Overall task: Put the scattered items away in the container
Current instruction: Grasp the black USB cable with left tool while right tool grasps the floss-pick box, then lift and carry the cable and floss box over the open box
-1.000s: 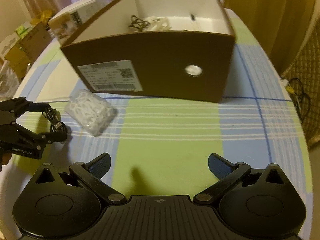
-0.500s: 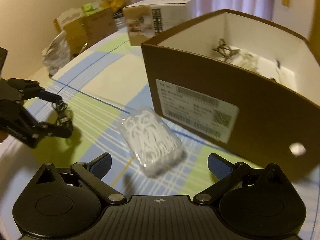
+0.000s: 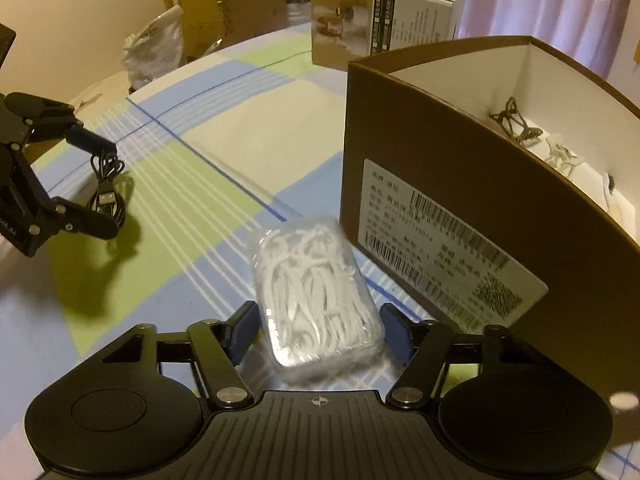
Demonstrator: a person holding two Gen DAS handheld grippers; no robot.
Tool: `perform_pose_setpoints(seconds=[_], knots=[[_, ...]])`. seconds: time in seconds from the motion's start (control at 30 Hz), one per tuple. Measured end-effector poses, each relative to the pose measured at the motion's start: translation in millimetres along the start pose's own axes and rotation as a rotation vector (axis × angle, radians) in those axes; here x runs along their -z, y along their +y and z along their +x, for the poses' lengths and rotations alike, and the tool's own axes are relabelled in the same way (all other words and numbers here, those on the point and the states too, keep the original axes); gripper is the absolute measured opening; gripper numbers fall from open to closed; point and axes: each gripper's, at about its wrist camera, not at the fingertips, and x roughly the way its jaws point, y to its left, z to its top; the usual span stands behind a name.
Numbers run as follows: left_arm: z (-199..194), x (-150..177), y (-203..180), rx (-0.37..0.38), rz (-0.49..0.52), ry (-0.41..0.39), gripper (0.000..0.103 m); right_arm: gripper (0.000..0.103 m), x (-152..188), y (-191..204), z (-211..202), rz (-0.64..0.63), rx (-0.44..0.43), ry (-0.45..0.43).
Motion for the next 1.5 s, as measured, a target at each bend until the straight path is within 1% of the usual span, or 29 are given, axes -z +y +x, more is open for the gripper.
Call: perform_pose_setpoints(seconds=[0.03, 0.07, 0.3, 0.57, 0.6, 0.63, 0.67, 0.73, 0.8, 0.9, 1.0, 1.07, 1.1, 1.3, 1.5], knots=[[-0.2, 0.2, -0.8, 0.001, 0.002, 0.0, 0.096, 0.056, 2.2, 0.2, -2.9, 0.006, -0.002, 0.005], [-0.7, 0.4, -2.0, 0.002, 0.003, -0.001, 0.096, 0.055, 5.6, 0.4, -5.8, 0.017, 0.0, 0.009], [-3.9, -1.6, -14.5, 0.016, 0.02, -0.011, 0.096, 0.055, 39.3, 2.2, -35.5, 0.09, 0.04, 0.046], [-7.8, -4.8, -42.9, 0.064, 0.057, -0.031, 0.096, 0.055, 96.8, -4.0, -86.8, 0.235, 0.134, 0.088], [-8.4, -5.2, -47.1, 0.073, 0.062, -0.033, 0.096, 0.056, 101.8, -3.2, -91.3, 0.246, 0.132, 0.092], [-8.6, -5.7, -51.4, 0.081, 0.068, -0.035, 0.096, 0.062, 106.1, -2.7, -94.7, 0.259, 0.131, 0.097], [-9.2, -6.7, -56.5, 0.089, 0.075, -0.038, 0.096, 0.072, 108.9, -1.7, -97.9, 0.27, 0.143, 0.094], [-10.2, -8.7, -65.7, 0.104, 0.089, -0.042, 0.096, 0.079, 110.3, 0.1, -101.3, 0.273, 0.157, 0.074], [-11.1, -10.6, -74.3, 0.119, 0.103, -0.045, 0.096, 0.079, 105.9, 1.2, -99.6, 0.27, 0.171, 0.066], [-14.2, -13.3, -85.6, 0.132, 0.125, -0.054, 0.096, 0.079, 102.2, -1.6, -96.7, 0.264, 0.169, 0.051], [-17.3, -16.2, -93.3, 0.138, 0.136, -0.062, 0.096, 0.076, 100.0, -4.3, -90.1, 0.253, 0.162, 0.054], [-19.3, -18.1, -96.4, 0.14, 0.14, -0.067, 0.096, 0.058, 98.3, -4.4, -86.9, 0.241, 0.146, 0.062], [-20.4, -18.7, -97.8, 0.14, 0.142, -0.07, 0.096, 0.055, 97.5, -3.2, -86.5, 0.233, 0.147, 0.06], [-27.0, -23.4, -106.0, 0.144, 0.153, -0.089, 0.096, 0.054, 99.3, 1.0, -86.9, 0.229, 0.155, 0.08], [-30.3, -24.5, -117.1, 0.154, 0.167, -0.093, 0.096, 0.054, 106.7, 3.3, -99.5, 0.251, 0.144, 0.091]])
